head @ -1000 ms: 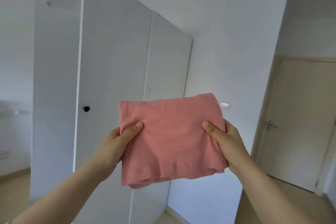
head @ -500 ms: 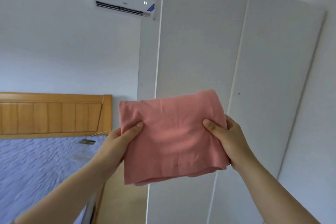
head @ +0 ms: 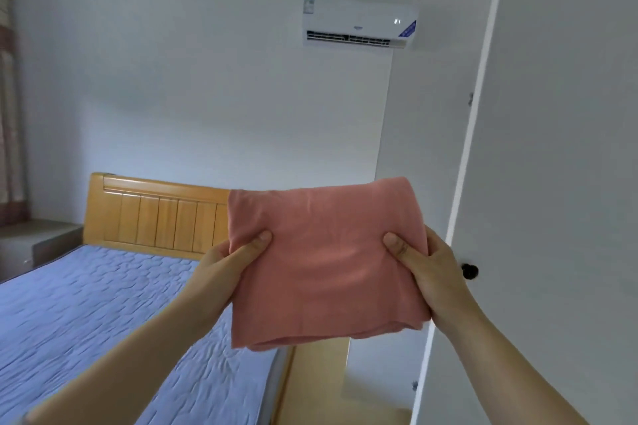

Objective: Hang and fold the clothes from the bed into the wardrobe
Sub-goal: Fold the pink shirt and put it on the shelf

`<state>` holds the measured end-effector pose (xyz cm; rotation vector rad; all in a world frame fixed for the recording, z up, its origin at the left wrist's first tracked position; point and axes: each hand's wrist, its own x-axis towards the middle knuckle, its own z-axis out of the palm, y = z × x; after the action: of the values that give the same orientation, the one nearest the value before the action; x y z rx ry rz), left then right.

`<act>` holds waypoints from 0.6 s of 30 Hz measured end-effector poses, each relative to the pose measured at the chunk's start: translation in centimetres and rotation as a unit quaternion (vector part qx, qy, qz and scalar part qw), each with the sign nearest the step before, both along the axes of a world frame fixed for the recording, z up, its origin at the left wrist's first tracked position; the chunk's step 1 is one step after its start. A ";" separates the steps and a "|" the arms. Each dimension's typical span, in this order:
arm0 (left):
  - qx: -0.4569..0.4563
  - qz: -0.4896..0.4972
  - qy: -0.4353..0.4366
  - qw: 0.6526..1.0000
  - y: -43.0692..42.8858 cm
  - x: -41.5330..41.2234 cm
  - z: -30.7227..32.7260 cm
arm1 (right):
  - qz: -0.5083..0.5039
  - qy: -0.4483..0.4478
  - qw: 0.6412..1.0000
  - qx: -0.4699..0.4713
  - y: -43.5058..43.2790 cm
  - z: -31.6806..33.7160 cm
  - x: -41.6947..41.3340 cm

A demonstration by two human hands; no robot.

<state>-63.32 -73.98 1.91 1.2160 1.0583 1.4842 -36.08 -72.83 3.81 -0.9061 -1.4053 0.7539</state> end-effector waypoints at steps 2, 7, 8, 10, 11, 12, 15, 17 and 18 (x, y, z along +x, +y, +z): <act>0.003 0.003 0.005 1.000 3.0 -2.1 0.5 | -0.002 -0.011 1.000 0.007 3.3 0.6 -2.0; 0.007 0.004 0.001 1.000 10.6 -5.1 1.0 | -0.030 -0.015 0.999 0.016 10.7 1.1 -5.3; 0.004 0.002 -0.003 1.000 12.1 -5.3 1.0 | -0.035 -0.015 0.999 0.014 12.0 1.0 -5.6; -0.002 -0.003 -0.007 1.000 15.0 -5.3 0.8 | -0.045 -0.014 0.999 0.008 14.5 0.8 -5.8; -0.005 -0.006 -0.008 1.000 16.5 -5.2 0.8 | -0.052 -0.012 0.999 0.006 15.7 0.7 -5.7; -0.008 -0.012 -0.008 1.000 18.0 -4.9 0.7 | -0.061 -0.009 0.998 0.005 17.0 0.5 -5.5; -0.008 -0.028 -0.004 1.000 22.5 -3.6 0.4 | -0.090 0.010 0.996 0.008 21.3 -0.1 -4.4; -0.006 -0.031 0.000 0.999 25.5 -2.6 -0.1 | -0.100 0.017 0.995 0.018 24.4 -0.6 -3.5; -0.006 -0.034 0.002 0.999 27.0 -2.0 -0.2 | -0.106 0.019 0.994 0.025 26.0 -0.8 -2.9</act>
<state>-65.36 -46.96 1.70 1.2353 1.0177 1.4213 -38.97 -46.84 3.00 -0.9788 -1.2666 0.5698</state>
